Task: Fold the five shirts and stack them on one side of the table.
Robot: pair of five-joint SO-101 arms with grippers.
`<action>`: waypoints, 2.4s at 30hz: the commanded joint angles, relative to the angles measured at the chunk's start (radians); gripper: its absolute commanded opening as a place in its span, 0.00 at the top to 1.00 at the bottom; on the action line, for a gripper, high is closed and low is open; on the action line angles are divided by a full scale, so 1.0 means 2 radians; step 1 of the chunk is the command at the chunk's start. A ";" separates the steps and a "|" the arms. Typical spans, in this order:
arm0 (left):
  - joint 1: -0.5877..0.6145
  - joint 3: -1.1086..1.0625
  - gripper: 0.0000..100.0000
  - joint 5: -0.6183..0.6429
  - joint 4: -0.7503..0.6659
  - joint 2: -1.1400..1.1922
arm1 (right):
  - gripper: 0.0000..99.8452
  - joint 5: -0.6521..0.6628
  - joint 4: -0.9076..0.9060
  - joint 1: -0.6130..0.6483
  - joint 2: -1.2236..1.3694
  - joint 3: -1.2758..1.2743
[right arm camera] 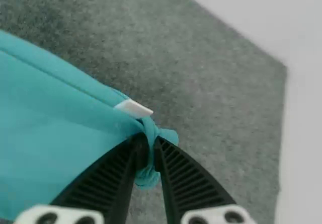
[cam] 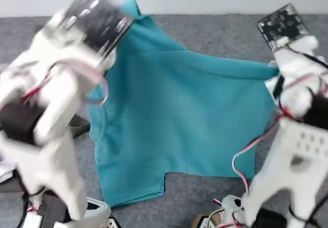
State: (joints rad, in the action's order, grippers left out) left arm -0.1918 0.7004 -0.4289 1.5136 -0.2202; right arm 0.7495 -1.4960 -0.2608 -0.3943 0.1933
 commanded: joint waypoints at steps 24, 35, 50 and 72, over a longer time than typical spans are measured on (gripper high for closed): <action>0.048 -0.467 0.99 -0.005 -0.545 0.068 | 0.99 0.004 0.351 0.054 0.235 -0.083; 0.044 -0.461 0.99 -0.061 -0.272 -0.021 | 0.99 0.004 0.132 0.056 0.233 -0.083; 0.043 -0.527 0.99 -0.061 -0.058 -0.073 | 0.99 0.001 -0.073 0.058 0.233 -0.100; 0.034 -0.575 0.99 -0.061 0.068 -0.166 | 0.99 0.005 -0.071 0.022 0.233 -0.150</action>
State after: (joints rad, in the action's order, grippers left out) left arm -0.1212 -0.4273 -0.5409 1.6333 -0.4749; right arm 0.7465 -1.6464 -0.2041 0.0890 -0.1135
